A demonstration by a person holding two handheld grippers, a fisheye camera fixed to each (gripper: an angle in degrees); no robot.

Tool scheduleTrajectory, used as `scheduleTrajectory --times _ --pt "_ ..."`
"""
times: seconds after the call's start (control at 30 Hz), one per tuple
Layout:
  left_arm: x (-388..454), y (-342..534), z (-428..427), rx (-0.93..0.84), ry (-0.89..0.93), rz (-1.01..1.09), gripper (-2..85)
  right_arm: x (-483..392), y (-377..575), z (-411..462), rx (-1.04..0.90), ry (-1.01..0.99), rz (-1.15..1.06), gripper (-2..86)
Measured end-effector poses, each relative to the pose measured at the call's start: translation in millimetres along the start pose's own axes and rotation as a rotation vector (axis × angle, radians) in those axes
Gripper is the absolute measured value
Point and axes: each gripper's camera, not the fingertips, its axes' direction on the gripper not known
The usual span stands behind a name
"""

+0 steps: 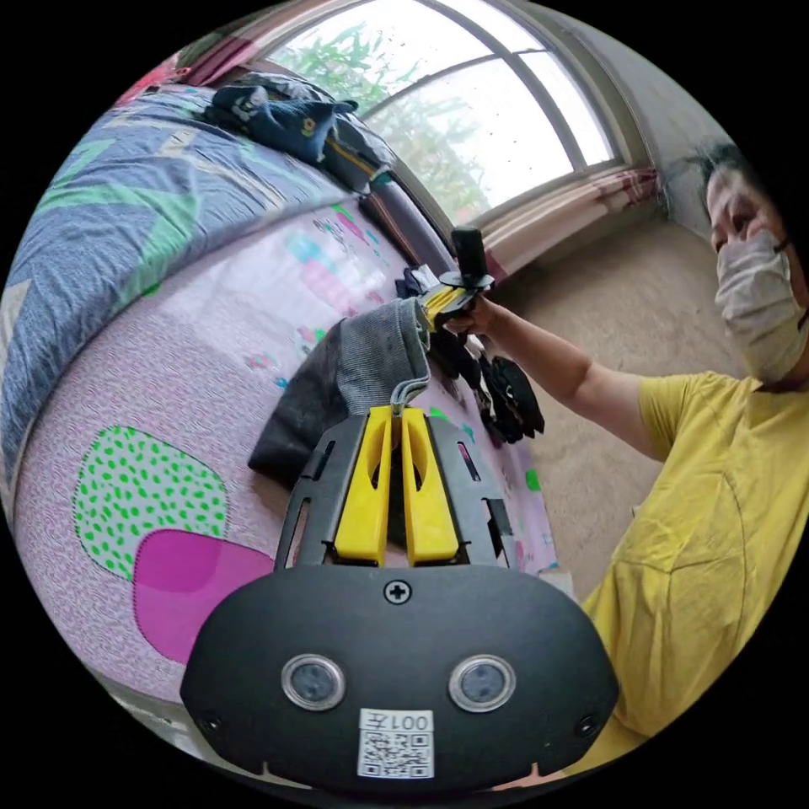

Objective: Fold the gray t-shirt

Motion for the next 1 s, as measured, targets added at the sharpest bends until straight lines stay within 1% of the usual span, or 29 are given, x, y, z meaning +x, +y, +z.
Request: scheduleTrajectory --times 0.13,0.37,0.47,0.57,0.63,0.8,0.87,1.0 --pt "59 30 32 -0.108 0.010 0.056 -0.9 -36 50 12 0.010 -0.011 0.044 2.4" --pt "161 81 91 -0.243 0.013 0.165 -0.9 -104 149 29 0.058 0.012 0.114 2.0" --pt "210 104 120 -0.292 -0.011 0.262 -0.9 -129 195 37 0.110 0.030 0.155 1.9" --pt "255 132 157 -0.366 -0.079 0.410 -0.9 -144 240 57 0.129 0.046 0.214 1.8" --pt "283 159 190 -0.441 -0.135 0.546 -0.9 -148 265 72 0.129 0.061 0.262 1.8" --pt "314 198 244 -0.586 -0.197 0.685 -0.9 -149 310 103 0.137 0.101 0.373 2.0" --pt "322 202 252 -0.604 -0.208 0.693 -1.0 -159 320 104 0.178 0.116 0.364 2.1" --pt "350 204 251 -0.568 -0.244 0.735 -1.0 -187 329 96 0.242 0.173 0.297 2.1"
